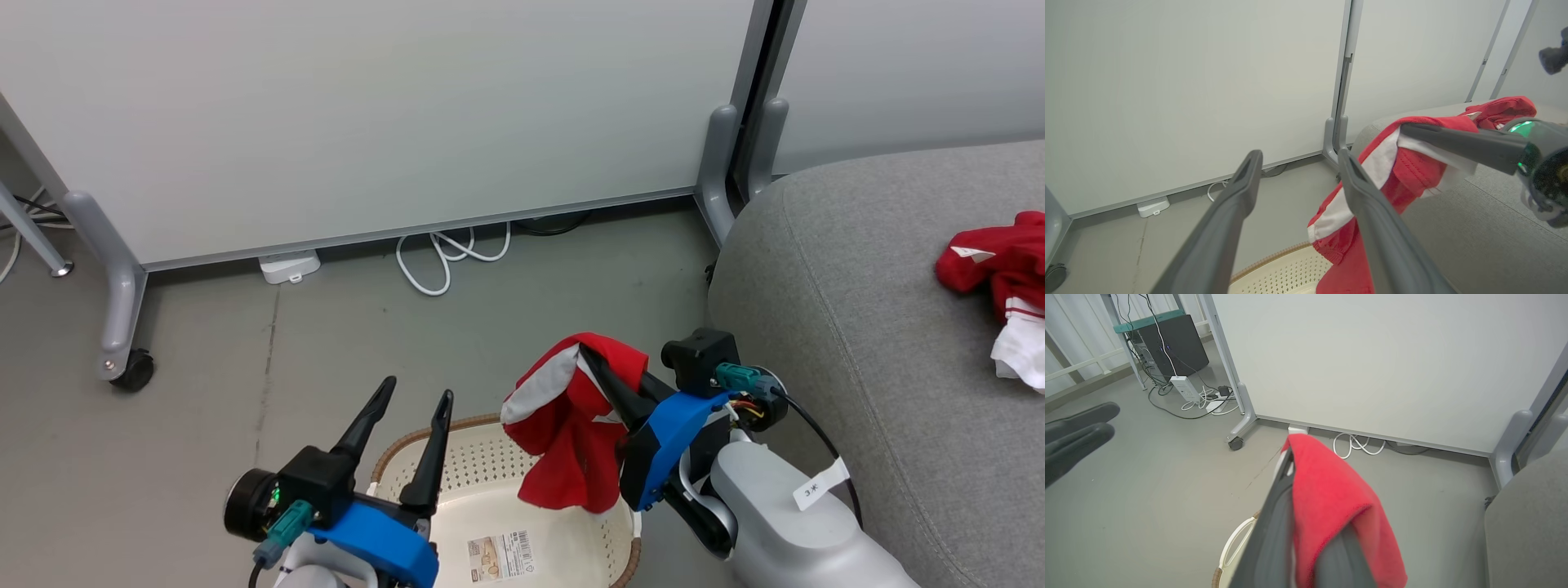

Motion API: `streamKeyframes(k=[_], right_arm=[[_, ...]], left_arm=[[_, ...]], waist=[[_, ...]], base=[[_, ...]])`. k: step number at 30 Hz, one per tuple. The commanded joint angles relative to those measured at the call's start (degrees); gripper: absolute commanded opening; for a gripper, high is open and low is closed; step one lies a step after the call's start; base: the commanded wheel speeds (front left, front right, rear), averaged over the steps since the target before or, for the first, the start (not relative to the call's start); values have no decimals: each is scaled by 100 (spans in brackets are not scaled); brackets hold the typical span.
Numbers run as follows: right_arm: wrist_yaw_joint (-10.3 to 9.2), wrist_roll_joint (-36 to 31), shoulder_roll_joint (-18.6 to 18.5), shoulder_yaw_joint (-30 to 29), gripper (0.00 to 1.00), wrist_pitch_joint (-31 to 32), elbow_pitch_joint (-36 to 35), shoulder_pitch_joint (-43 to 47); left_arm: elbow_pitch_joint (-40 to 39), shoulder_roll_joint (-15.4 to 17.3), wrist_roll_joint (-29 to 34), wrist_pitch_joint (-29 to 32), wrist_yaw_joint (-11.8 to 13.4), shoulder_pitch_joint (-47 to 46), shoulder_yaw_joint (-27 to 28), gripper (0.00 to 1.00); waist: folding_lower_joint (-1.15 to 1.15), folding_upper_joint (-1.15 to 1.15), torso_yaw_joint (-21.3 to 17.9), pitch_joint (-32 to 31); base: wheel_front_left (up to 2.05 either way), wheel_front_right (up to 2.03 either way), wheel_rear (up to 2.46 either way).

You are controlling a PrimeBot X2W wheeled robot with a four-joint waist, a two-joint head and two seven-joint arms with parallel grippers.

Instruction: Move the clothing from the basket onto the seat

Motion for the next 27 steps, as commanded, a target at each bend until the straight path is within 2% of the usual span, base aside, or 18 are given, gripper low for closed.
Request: streamKeyframes(k=[1, 15, 27], right_arm=[[1, -38, -26, -28, 0, -31, -35, 69], [1, -79, -21, -88, 0, -30, -41, 94], [1, -75, -8, -78, 0, -30, -77, 11]], left_arm=[[-67, -25, 82, -25, -28, 122, 155, 100], [-127, -229, 410, -25, -122, 362, 532, 100], [-97, -198, 354, -25, -130, 221, 483, 100]], waist=[[0, 0, 2, 2], [0, 0, -61, 22], [0, 0, -256, 106]], base=[[0, 0, 0], [0, 0, 0], [0, 0, 0]])
